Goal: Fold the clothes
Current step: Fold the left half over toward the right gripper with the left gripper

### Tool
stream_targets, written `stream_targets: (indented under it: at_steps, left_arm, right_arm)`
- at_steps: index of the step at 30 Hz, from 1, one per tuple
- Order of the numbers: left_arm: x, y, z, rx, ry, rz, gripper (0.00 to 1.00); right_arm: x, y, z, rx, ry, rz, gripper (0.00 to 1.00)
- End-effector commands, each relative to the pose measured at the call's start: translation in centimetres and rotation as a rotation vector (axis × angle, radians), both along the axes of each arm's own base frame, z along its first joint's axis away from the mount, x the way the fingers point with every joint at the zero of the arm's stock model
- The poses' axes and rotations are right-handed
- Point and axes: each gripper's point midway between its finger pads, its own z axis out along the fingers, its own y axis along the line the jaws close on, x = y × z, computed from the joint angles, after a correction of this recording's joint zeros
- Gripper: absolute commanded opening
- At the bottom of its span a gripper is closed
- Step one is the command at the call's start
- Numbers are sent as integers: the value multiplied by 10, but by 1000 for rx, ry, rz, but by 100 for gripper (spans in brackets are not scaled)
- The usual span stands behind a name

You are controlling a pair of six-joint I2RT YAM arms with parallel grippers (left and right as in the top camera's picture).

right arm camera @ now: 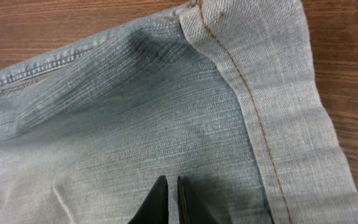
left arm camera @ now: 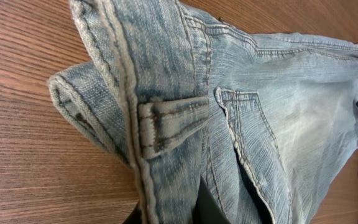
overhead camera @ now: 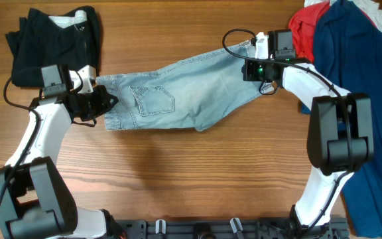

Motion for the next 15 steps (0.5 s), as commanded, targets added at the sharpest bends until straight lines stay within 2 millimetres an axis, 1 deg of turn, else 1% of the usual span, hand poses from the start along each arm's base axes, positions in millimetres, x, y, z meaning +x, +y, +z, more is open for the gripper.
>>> stream_targets:
  at_steps: [1, 3, 5, 7, 9, 11, 13, 15]
  left_arm:
    - [9, 2, 22, 6, -47, 1, 4]
    - [10, 16, 28, 59, -20, 38, 4]
    - [9, 37, 38, 140, 21, 88, 4]
    - [7, 53, 54, 228, 53, 120, 4]
    - [8, 65, 73, 299, 58, 123, 4]
    - [10, 71, 90, 338, 46, 117, 4]
    - [15, 72, 107, 350, 23, 118, 4]
    - [20, 65, 111, 349, 1, 103, 4]
  right_arm:
    - [-6, 4, -19, 15, 49, -4, 6]
    - [-6, 4, -19, 16, 48, -4, 5]
    - [-7, 4, -20, 16, 51, -3, 6]
    - [-8, 4, -20, 17, 56, -2, 6]
    - [-8, 6, -20, 28, 58, 4, 5]
    - [-9, 10, -17, 52, 56, 18, 5]
    - [-10, 16, -15, 80, 57, 35, 4]
    - [-10, 17, -15, 87, 59, 38, 4]
